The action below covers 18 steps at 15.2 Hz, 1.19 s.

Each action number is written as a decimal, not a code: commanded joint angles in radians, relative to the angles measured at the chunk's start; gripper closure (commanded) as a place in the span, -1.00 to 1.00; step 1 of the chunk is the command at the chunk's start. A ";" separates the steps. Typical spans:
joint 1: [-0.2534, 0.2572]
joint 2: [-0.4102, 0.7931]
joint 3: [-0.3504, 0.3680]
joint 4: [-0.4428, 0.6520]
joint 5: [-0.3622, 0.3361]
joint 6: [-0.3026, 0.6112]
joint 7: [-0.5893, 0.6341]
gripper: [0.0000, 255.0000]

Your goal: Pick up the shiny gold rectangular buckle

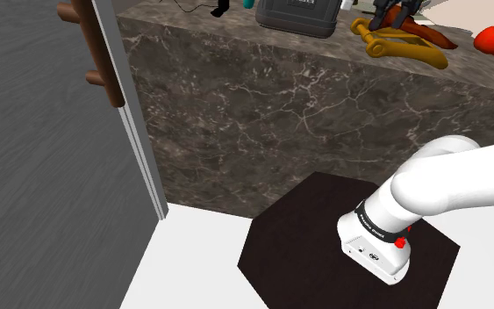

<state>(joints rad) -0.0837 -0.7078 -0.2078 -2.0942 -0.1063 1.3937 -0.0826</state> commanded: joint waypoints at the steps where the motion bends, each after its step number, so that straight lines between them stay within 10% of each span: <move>1: -0.003 -0.007 -0.006 -0.023 -0.005 0.014 -0.005 -1.00; 8: -0.008 -0.036 -0.011 -0.120 -0.013 0.082 -0.002 -1.00; 9: -0.008 -0.037 -0.011 -0.121 -0.013 0.082 -0.003 1.00; 18: -0.008 -0.036 -0.011 -0.120 -0.013 0.082 -0.002 1.00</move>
<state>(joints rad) -0.0920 -0.7459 -0.2192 -2.2141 -0.1199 1.4755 -0.0854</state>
